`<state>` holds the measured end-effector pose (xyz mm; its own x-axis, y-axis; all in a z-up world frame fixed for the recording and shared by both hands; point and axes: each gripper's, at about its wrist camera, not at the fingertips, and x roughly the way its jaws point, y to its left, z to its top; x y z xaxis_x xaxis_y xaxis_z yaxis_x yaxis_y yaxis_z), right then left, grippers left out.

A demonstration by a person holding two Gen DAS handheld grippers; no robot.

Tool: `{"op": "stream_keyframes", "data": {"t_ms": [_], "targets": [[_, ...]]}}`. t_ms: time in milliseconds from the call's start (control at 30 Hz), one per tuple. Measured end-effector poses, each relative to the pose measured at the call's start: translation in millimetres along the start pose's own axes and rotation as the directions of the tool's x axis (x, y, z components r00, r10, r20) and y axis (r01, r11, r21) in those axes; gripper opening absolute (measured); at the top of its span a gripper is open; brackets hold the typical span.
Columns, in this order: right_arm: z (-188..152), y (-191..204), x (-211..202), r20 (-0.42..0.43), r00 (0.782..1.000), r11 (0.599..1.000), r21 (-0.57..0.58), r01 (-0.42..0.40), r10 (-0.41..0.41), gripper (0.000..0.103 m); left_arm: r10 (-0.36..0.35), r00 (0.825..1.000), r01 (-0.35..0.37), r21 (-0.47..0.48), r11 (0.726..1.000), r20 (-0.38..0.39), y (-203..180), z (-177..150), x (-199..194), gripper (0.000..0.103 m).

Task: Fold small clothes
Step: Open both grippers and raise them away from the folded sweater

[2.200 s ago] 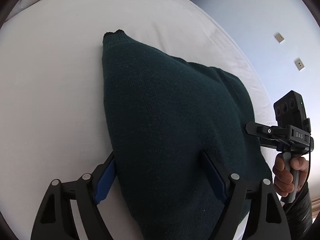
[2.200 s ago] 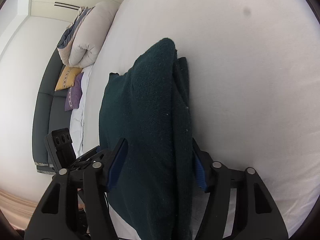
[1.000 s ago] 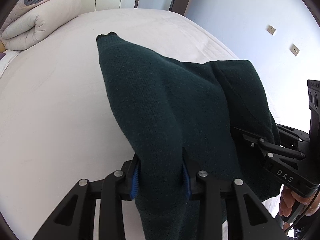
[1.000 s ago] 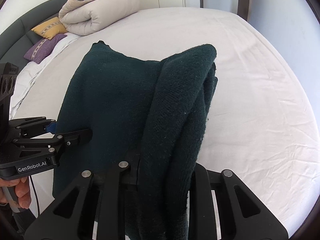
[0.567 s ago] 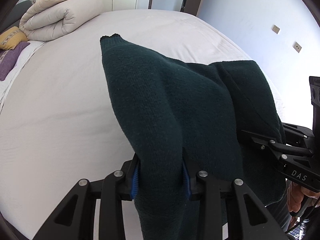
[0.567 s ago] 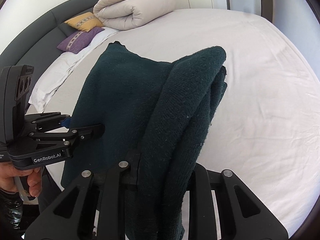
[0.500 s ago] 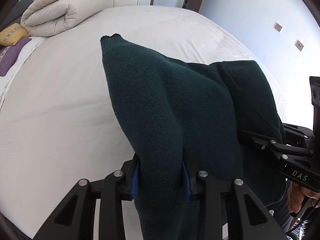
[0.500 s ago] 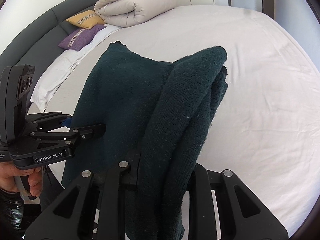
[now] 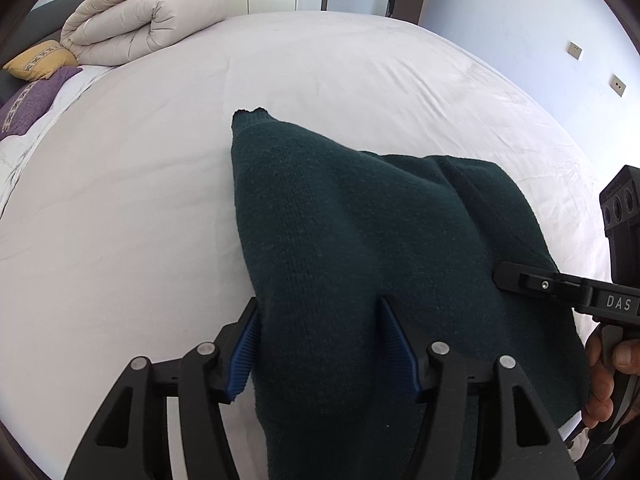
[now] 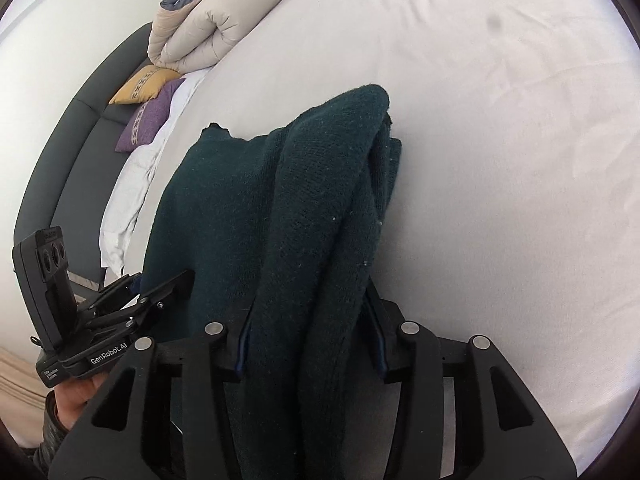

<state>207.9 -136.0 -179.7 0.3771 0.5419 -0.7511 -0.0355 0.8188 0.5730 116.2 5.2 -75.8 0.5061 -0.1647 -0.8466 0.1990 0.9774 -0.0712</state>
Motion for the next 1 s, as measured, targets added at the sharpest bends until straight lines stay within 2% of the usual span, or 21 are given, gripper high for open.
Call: {"op": "stream_keyframes", "data": {"t_ms": [167,200,267,333,367,433,467,500,533,567,633,667,700,733,767,800,833,867,900,967,1000], "targets": [[-20.8,-19.2,-55.3,0.061,0.996,0.998,-0.011,0.066,-0.065,0.048,0.033,0.999,-0.033,0.005,0.999,0.028,-5.8,-9.5,-8.4,0.063],[-10.1,-24.8,-73.2,0.075,0.994,0.996,-0.018,0.086,-0.085,0.048,0.038,0.999,-0.038,0.000,0.999,0.033,-6.4,-10.5,-10.5,0.063],[-13.7,-20.6,-89.4,0.117,0.985,0.991,-0.038,0.131,-0.126,0.048,0.048,0.997,-0.048,-0.009,0.999,0.055,-6.3,-16.7,-17.6,0.062],[-17.6,-18.6,-120.3,0.170,0.970,0.981,-0.055,0.184,-0.173,0.048,0.057,0.994,-0.056,-0.014,0.998,0.092,-9.3,-19.1,-28.5,0.062],[-19.8,-19.2,-134.7,0.201,0.960,0.975,-0.065,0.214,-0.197,0.048,0.062,0.991,-0.061,-0.013,0.998,0.119,7.9,-5.9,-28.2,0.063],[-28.4,-13.1,-164.9,0.266,0.935,0.961,-0.086,0.264,-0.233,0.048,0.084,0.977,-0.083,-0.010,0.996,0.196,10.2,0.8,-44.9,0.065],[-34.5,-12.8,-185.1,0.302,0.922,0.954,-0.096,0.284,-0.244,0.049,0.093,0.965,-0.094,-0.008,0.996,0.245,6.1,-2.8,-60.8,0.072],[-40.3,-8.0,-203.4,0.339,0.907,0.948,-0.104,0.302,-0.252,0.049,0.109,0.947,-0.112,-0.009,0.994,0.302,2.7,-4.4,-75.8,0.077],[-45.1,-0.3,-217.6,0.378,0.889,0.941,-0.113,0.320,-0.257,0.049,0.131,0.920,-0.135,-0.013,0.991,0.370,0.0,-8.7,-93.2,0.093],[-45.4,11.1,-228.1,0.420,0.871,0.934,-0.126,0.334,-0.255,0.053,0.151,0.882,-0.158,-0.020,0.987,0.446,-3.7,-14.7,-113.8,0.103],[-58.5,28.8,-257.3,0.524,0.815,0.920,-0.135,0.367,-0.248,0.067,0.169,0.786,-0.191,-0.026,0.981,0.595,-10.8,-26.5,-154.3,0.103],[-66.6,37.2,-272.1,0.583,0.776,0.915,-0.131,0.381,-0.240,0.079,0.165,0.740,-0.199,-0.022,0.980,0.651,-14.6,-31.9,-172.0,0.103],[-73.6,45.7,-285.5,0.641,0.734,0.913,-0.127,0.387,-0.222,0.091,0.168,0.711,-0.208,-0.024,0.978,0.683,-17.7,-37.3,-187.9,0.103],[-82.2,54.0,-299.7,0.702,0.684,0.912,-0.123,0.391,-0.199,0.096,0.174,0.702,-0.214,-0.029,0.976,0.691,-19.4,-39.4,-199.8,0.103],[-91.0,61.9,-315.3,0.752,0.635,0.910,-0.122,0.397,-0.176,0.102,0.178,0.704,-0.212,-0.036,0.977,0.688,-20.7,-39.8,-210.5,0.103],[-99.2,69.2,-329.3,0.794,0.587,0.905,-0.122,0.407,-0.157,0.103,0.180,0.700,-0.208,-0.044,0.977,0.691,-20.9,-40.3,-219.9,0.103],[-105.4,76.4,-341.4,0.825,0.547,0.898,-0.122,0.422,-0.145,0.103,0.188,0.688,-0.207,-0.059,0.977,0.701,-20.7,-41.4,-230.3,0.103],[-109.9,83.2,-353.4,0.843,0.521,0.893,-0.123,0.434,-0.137,0.103,0.187,0.668,-0.198,-0.071,0.978,0.720,-21.0,-45.8,-243.1,0.103],[-113.3,89.0,-363.3,0.854,0.505,0.891,-0.127,0.437,-0.126,0.103,0.177,0.647,-0.185,-0.073,0.980,0.742,-20.4,-49.8,-253.4,0.103],[-118.8,97.9,-381.1,0.866,0.489,0.895,-0.133,0.425,-0.104,0.103,0.183,0.617,-0.213,-0.062,0.975,0.765,-24.4,-55.7,-270.9,0.103],[-120.5,101.6,-388.2,0.867,0.489,0.898,-0.135,0.419,-0.097,0.103,0.183,0.612,-0.227,-0.050,0.973,0.769,-26.3,-56.8,-276.7,0.103]]}}
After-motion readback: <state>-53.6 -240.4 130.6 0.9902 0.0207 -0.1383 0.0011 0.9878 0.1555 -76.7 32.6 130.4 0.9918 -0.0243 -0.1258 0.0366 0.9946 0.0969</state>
